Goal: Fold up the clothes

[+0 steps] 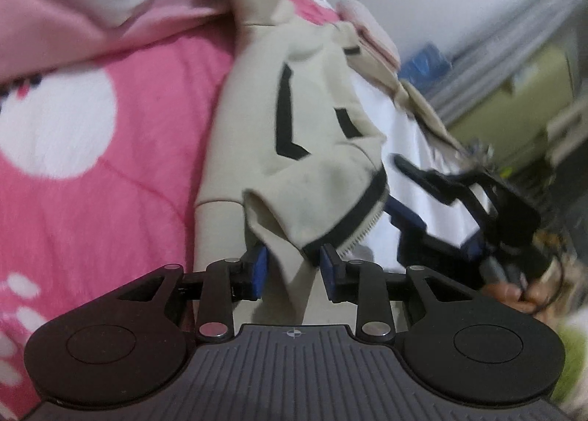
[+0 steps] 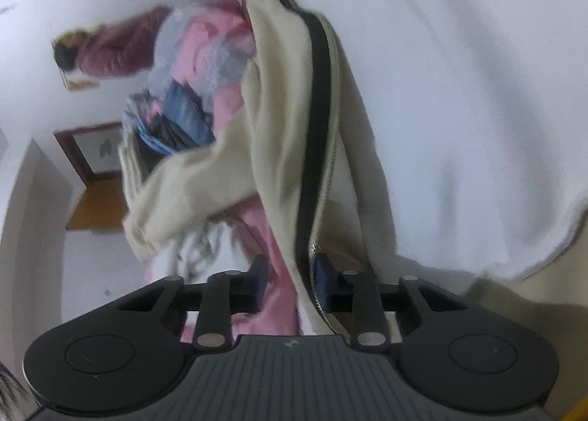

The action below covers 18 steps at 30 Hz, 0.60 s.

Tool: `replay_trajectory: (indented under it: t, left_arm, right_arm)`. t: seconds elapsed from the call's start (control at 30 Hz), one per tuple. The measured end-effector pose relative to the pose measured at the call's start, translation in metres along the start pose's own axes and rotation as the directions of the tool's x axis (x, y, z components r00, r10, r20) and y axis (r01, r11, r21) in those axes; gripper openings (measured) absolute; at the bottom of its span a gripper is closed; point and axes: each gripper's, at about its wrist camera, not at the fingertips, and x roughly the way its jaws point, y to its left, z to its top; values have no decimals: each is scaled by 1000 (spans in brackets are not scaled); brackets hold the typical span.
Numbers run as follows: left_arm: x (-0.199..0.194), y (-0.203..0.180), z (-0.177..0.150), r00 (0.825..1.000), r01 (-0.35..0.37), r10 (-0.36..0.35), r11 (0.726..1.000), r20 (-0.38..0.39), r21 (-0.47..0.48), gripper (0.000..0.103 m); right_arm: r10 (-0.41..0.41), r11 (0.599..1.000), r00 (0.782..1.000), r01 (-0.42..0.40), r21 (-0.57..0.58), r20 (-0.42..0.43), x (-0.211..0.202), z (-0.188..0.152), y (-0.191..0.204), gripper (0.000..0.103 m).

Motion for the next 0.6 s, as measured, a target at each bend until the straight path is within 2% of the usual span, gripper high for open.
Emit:
replay_trajectory:
  t: [0.1, 0.23, 0.37, 0.43, 0.53, 0.6]
  left_arm:
    - [5, -7, -3, 1000, -18, 19, 998, -11, 56, 30]
    - [2, -11, -5, 999, -25, 28, 992, -20, 123, 31]
    - [-3, -22, -11, 997, -56, 67, 969, -39, 239, 31]
    - [-8, -27, -15, 995, -62, 81, 954, -51, 295, 31]
    - [-9, -30, -19, 993, -57, 88, 944, -82, 326, 33]
    - [-9, -31, -21, 990, -52, 93, 940, -106, 338, 35]
  right_arm:
    - [-56, 997, 998, 55, -48, -25, 8, -5, 1, 10]
    - [-145, 973, 989, 141, -184, -12, 1, -7, 20, 7]
    - [-241, 927, 970, 234, -294, 14, -29, -1, 43, 6]
    - [-286, 896, 958, 279, -346, 31, -44, 2, 54, 6]
    - [-364, 845, 930, 352, -403, 51, -63, 6, 62, 6]
    - [-451, 788, 890, 430, -442, 61, -69, 7, 59, 6]
